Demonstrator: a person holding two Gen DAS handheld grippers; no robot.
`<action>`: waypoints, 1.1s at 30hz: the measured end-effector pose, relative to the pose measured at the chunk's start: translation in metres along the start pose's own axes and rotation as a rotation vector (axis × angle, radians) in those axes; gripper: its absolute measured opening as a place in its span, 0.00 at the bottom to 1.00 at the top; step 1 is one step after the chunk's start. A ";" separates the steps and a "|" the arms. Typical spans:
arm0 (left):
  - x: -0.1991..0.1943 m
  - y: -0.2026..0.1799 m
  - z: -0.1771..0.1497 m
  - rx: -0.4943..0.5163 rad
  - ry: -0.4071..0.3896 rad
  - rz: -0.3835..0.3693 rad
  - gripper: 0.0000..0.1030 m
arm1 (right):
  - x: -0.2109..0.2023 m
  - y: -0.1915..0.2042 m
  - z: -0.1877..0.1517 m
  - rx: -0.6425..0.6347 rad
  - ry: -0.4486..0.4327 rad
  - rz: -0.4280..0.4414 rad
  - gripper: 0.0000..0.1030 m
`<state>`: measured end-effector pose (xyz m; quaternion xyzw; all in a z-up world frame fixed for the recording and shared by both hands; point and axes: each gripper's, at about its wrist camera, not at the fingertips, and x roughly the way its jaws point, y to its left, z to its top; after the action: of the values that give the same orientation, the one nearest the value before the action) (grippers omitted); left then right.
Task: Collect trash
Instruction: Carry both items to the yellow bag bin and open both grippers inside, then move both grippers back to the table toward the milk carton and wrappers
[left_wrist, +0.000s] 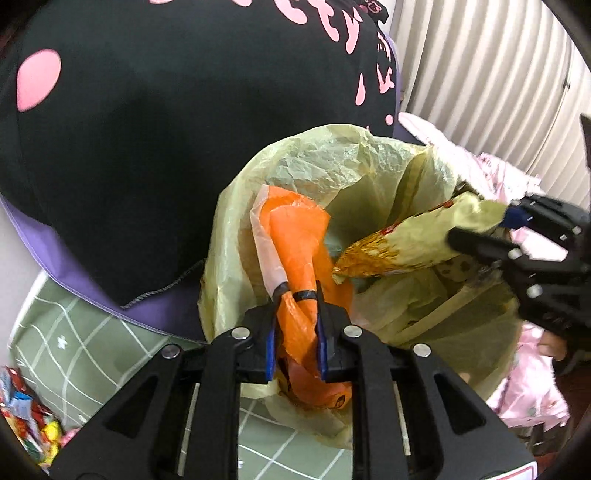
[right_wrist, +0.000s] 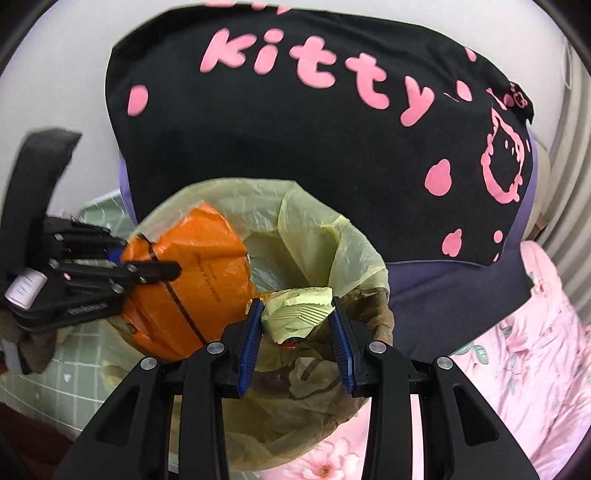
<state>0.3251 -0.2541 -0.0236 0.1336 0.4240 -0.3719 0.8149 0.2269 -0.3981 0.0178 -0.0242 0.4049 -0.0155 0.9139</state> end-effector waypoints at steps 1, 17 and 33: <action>-0.001 0.002 0.000 -0.012 -0.003 -0.016 0.15 | 0.002 0.001 0.001 -0.006 0.005 -0.002 0.33; -0.015 0.017 0.001 -0.089 -0.049 -0.114 0.30 | -0.009 0.004 0.000 0.032 0.023 -0.049 0.34; -0.107 0.052 -0.042 -0.195 -0.245 -0.093 0.55 | -0.055 0.022 0.007 0.077 -0.153 -0.062 0.50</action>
<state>0.2992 -0.1432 0.0301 -0.0121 0.3612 -0.3798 0.8515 0.1954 -0.3732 0.0617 -0.0026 0.3319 -0.0573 0.9416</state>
